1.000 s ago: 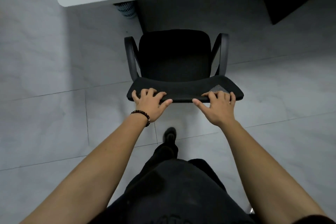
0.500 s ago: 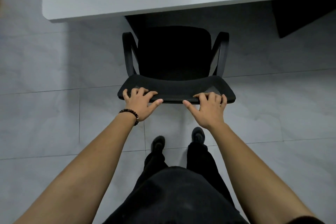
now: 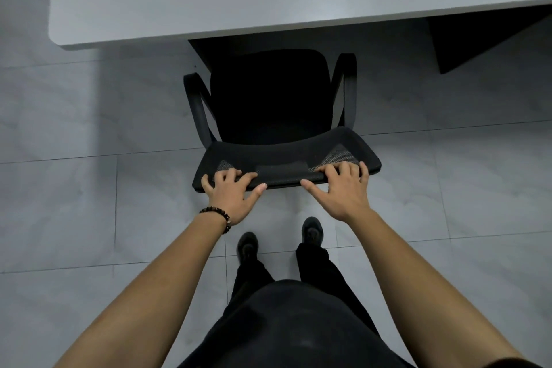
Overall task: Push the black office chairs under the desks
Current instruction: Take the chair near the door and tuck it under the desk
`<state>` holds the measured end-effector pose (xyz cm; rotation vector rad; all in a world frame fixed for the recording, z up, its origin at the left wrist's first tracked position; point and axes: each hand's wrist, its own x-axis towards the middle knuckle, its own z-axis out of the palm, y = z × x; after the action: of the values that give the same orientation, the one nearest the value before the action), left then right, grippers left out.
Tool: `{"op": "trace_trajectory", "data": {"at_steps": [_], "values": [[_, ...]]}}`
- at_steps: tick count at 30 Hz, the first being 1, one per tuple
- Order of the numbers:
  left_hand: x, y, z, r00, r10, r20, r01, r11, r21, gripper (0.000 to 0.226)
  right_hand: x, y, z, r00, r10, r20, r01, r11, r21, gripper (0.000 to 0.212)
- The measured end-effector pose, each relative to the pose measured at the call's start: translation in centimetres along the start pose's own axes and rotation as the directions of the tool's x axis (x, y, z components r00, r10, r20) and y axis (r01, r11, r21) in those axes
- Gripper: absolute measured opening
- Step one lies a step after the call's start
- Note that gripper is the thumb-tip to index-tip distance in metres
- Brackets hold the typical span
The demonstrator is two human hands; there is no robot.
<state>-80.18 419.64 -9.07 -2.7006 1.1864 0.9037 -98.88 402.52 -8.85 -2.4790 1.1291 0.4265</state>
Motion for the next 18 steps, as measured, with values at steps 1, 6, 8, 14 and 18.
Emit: {"op": "trace_trajectory", "data": {"at_steps": [1,6,8,14,18], "values": [[-0.2,0.0,0.2,1.000,0.005,-0.002,-0.005,1.000,-0.002,0.058,-0.2,0.2,0.1,1.000,-0.002,-0.002,0.002,1.000,-0.004,0.076],[2.1,0.3,-1.5,0.998,0.027,-0.056,-0.027,1.000,-0.002,0.059,1.8,0.0,-1.3,0.999,0.020,-0.027,-0.020,1.000,0.000,0.073],[2.5,0.7,-1.7,0.999,0.029,-0.043,-0.029,1.000,-0.007,0.059,1.9,0.3,-1.4,0.999,0.029,-0.035,-0.030,1.000,-0.003,0.073],[-0.6,1.7,0.5,0.997,0.057,-0.043,-0.058,0.998,-0.038,0.058,-1.4,2.0,0.0,0.998,0.036,-0.049,-0.036,0.999,0.015,0.072],[-0.4,2.3,0.3,0.992,0.084,-0.097,-0.083,0.996,0.011,0.059,-1.8,2.3,0.0,0.997,0.042,-0.071,-0.041,0.999,0.015,0.068]]}}
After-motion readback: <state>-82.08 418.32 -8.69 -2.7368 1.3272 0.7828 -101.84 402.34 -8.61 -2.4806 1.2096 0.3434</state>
